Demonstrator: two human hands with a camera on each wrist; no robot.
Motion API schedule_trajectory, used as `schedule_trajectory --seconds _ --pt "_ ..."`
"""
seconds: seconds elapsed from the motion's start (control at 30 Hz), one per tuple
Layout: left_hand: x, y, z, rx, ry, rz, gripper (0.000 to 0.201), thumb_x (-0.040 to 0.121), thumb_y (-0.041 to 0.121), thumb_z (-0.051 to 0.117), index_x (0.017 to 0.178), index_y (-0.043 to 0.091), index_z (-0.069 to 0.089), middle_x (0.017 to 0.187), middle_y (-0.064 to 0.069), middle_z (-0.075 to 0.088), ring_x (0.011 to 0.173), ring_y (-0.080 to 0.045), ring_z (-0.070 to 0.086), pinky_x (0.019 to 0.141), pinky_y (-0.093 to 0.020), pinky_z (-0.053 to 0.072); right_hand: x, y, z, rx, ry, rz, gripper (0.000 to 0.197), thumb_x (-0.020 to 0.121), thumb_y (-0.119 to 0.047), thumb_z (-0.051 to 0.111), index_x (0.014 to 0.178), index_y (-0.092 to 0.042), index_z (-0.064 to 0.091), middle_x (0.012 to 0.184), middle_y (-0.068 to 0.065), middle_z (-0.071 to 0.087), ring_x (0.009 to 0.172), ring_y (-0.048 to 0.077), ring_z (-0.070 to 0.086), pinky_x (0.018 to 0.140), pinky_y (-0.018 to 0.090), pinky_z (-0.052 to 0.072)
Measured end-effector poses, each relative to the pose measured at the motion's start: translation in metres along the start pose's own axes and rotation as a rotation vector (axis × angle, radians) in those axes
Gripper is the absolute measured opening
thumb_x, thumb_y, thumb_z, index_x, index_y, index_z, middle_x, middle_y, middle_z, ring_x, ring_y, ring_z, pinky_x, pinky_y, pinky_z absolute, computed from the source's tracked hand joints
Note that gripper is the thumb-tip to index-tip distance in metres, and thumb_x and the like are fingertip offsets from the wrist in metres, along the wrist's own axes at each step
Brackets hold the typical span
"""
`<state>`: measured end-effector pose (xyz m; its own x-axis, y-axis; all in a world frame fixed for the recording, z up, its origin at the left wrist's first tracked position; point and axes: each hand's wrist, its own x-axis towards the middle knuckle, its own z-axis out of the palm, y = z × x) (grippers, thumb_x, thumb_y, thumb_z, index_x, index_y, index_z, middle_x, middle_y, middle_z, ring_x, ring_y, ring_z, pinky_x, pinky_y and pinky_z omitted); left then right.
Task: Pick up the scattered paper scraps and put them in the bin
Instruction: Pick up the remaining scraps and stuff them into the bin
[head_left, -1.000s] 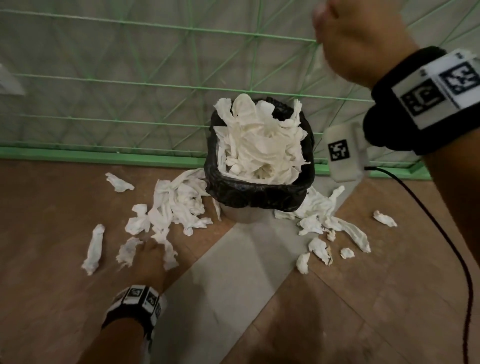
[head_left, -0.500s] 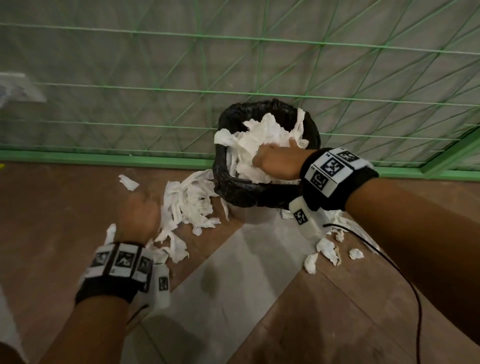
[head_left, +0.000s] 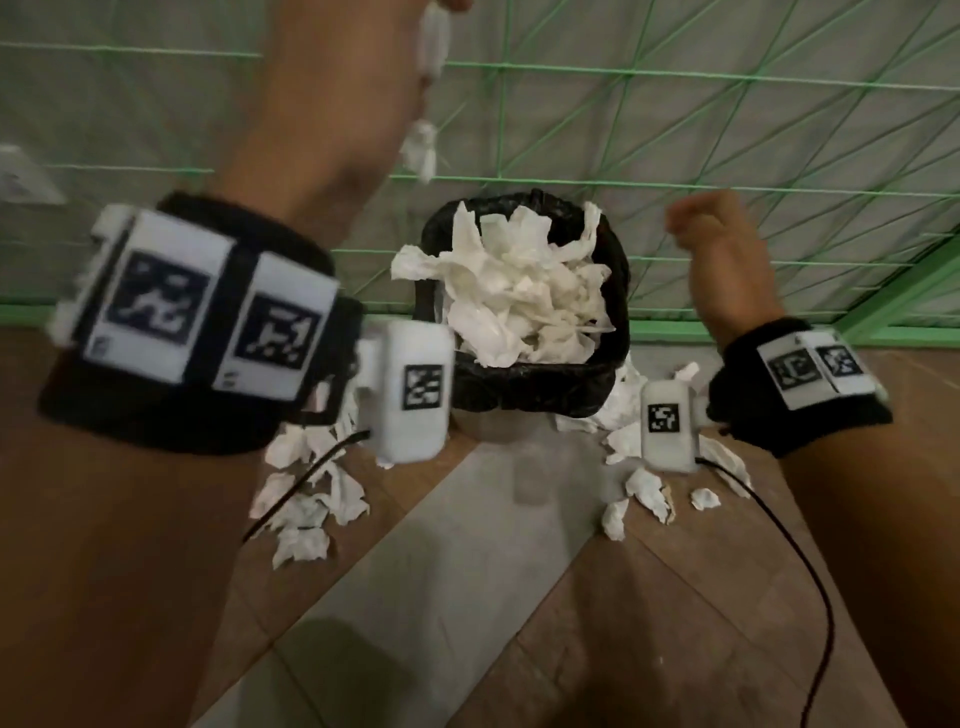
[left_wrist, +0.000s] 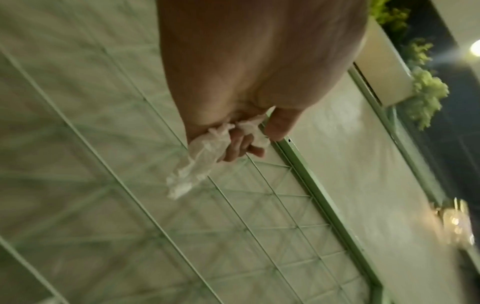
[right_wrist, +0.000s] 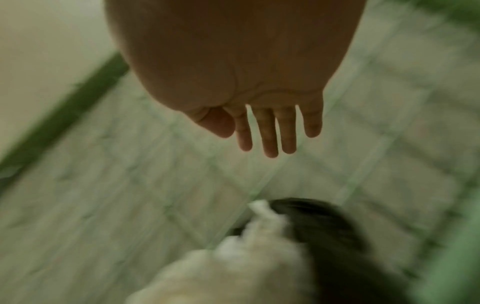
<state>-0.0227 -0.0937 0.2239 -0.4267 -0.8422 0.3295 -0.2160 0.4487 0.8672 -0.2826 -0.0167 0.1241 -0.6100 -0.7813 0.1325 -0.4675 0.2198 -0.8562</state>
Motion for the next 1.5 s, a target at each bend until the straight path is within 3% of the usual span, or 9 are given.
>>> schedule_trajectory --seconds 0.23,0.4,0.53,0.8,0.97,1.17,1.27,1.4,1.5 --pt "0.012 -0.023 0.105 -0.018 -0.081 -0.202 0.015 0.085 0.036 0.038 0.08 0.021 0.036 0.086 0.006 0.038 0.09 -0.018 0.043 0.078 -0.031 0.035 -0.068 0.153 0.003 -0.665 -0.418 0.557 0.066 0.078 -0.054 0.058 0.135 -0.023 0.041 0.128 0.017 0.057 0.112 0.033 0.056 0.094 0.039 0.046" --pt "-0.009 -0.082 0.128 0.676 -0.553 -0.374 0.045 0.088 0.042 0.019 0.118 0.017 0.041 0.124 -0.007 0.037 0.121 -0.027 0.03 0.102 -0.048 0.022 -0.136 0.186 0.04 -0.822 -0.701 0.511 0.104 0.054 -0.077 0.06 0.143 -0.044 0.02 0.159 0.005 0.011 0.145 0.034 0.011 0.115 0.05 0.026" --pt "-0.012 -0.086 0.13 0.777 -0.681 -0.415 0.044 0.091 0.044 0.021 0.117 0.019 0.047 0.135 -0.008 0.035 0.133 -0.029 0.024 0.11 -0.055 0.016 -0.16 0.175 0.049 -1.016 -0.656 0.296 0.063 0.074 -0.047 0.065 0.13 -0.026 0.046 0.143 0.012 0.035 0.132 0.034 0.036 0.108 0.044 0.037" --pt "-0.006 -0.061 0.103 0.376 -0.411 -0.148 0.041 0.08 0.049 0.039 0.118 0.061 0.05 0.153 0.016 0.022 0.14 -0.019 0.021 0.111 -0.052 0.008 -0.117 0.157 0.029 -0.946 -0.489 0.248 0.017 0.085 -0.02 0.057 0.096 -0.019 0.071 0.101 0.003 0.071 0.09 0.021 0.065 0.077 0.024 0.045" --pt "-0.011 -0.059 0.072 0.093 -0.028 0.033 0.042 0.085 0.025 0.047 0.123 0.039 0.057 0.134 0.007 0.041 0.124 -0.006 0.041 0.105 -0.027 0.033 -0.052 0.092 -0.016 -0.625 -0.203 0.179 0.017 0.085 -0.014 0.061 0.091 -0.009 0.076 0.094 0.014 0.074 0.09 0.025 0.067 0.074 0.024 0.041" --pt "-0.048 -0.16 0.004 0.069 0.601 -0.433 0.017 0.09 0.015 0.047 0.094 0.021 0.063 0.092 0.002 0.065 0.081 -0.008 0.057 0.079 -0.025 0.04 0.0 -0.044 -0.03 -0.4 -0.041 -0.271 0.024 0.084 -0.029 0.065 0.1 -0.015 0.074 0.082 0.001 0.067 0.081 0.013 0.062 0.074 0.026 0.044" --pt "-0.105 -0.22 -0.008 0.435 0.311 -0.771 0.032 0.092 0.015 0.049 0.121 0.003 0.056 0.122 -0.026 0.058 0.111 -0.038 0.055 0.092 -0.04 0.041 0.007 -0.072 0.01 -0.512 -0.125 -0.414 0.027 0.088 -0.024 0.058 0.109 -0.013 0.071 0.101 0.005 0.07 0.094 0.02 0.063 0.079 0.024 0.041" --pt "-0.193 -0.271 0.009 0.897 -0.286 -0.808 0.07 0.074 0.067 0.048 0.14 0.047 0.034 0.151 -0.004 0.034 0.134 -0.031 0.038 0.108 -0.051 0.036 0.0 -0.048 0.064 -0.775 -0.47 -0.398 0.033 0.095 -0.027 0.041 0.102 -0.001 0.06 0.107 0.017 0.063 0.103 0.034 0.058 0.091 0.037 0.045" --pt "-0.219 -0.276 0.037 0.828 -0.451 -0.803 0.07 0.088 0.044 0.056 0.148 0.043 0.02 0.161 -0.002 0.005 0.147 -0.031 0.01 0.118 -0.047 0.018 -0.01 -0.025 0.085 -0.873 -0.846 -0.277 0.056 0.098 -0.049 0.02 0.103 -0.007 0.056 0.115 0.014 0.056 0.112 0.03 0.052 0.103 0.045 0.038"
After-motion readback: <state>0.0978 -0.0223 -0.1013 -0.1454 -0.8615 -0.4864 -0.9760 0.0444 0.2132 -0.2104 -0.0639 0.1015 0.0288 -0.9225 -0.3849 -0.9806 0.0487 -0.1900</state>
